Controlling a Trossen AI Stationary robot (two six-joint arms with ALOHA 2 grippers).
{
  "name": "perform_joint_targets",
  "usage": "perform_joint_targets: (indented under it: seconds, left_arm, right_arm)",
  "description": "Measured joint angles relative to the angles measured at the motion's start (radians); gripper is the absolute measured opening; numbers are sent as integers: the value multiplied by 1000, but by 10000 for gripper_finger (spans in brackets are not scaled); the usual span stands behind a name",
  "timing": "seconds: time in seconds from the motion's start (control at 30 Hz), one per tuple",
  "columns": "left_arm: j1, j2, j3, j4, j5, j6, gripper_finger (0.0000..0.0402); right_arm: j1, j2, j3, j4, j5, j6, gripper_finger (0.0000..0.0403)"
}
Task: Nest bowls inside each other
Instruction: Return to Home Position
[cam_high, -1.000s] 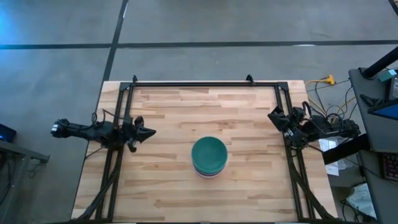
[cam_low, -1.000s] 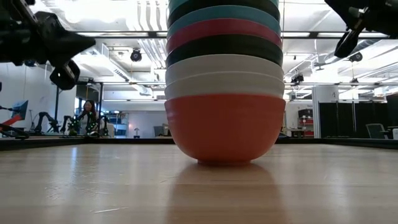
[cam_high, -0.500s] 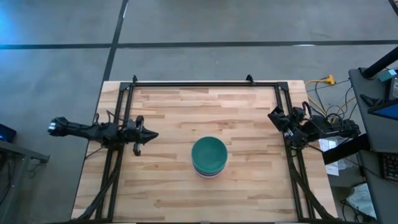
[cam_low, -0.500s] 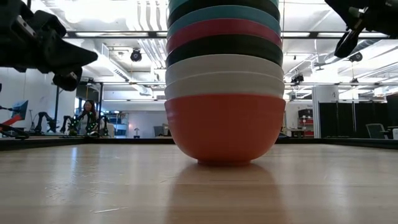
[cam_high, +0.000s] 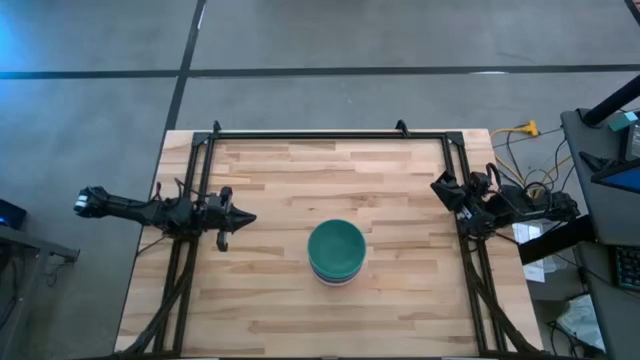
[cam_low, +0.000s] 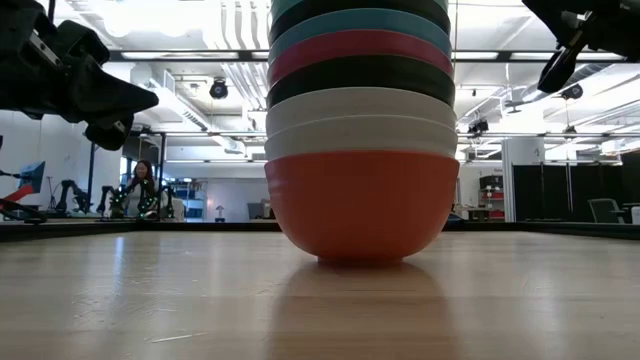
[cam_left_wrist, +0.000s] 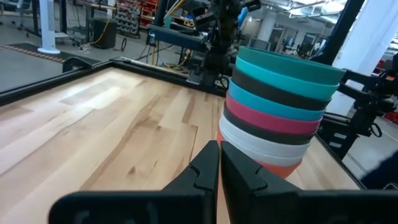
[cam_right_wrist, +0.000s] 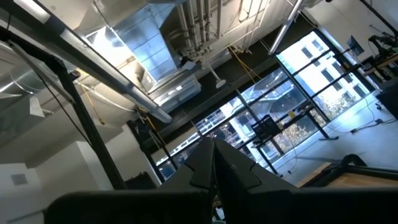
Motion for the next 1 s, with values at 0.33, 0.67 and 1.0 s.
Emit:
perform_joint_targets:
  seconds: [0.33, 0.67, 1.0]
  left_arm:
    - [0, 12, -1, 24, 0, 0, 0]
    - [0, 12, -1, 31, 0, 0, 0]
    - [0, 13, -1, 33, 0, 0, 0]
  right_arm:
    - [0, 0, 0, 1, 0, 0, 9]
    - [-2, -3, -15, 277, 19, 776, 9]
    - [-2, 31, -16, 99, 19, 402, 9]
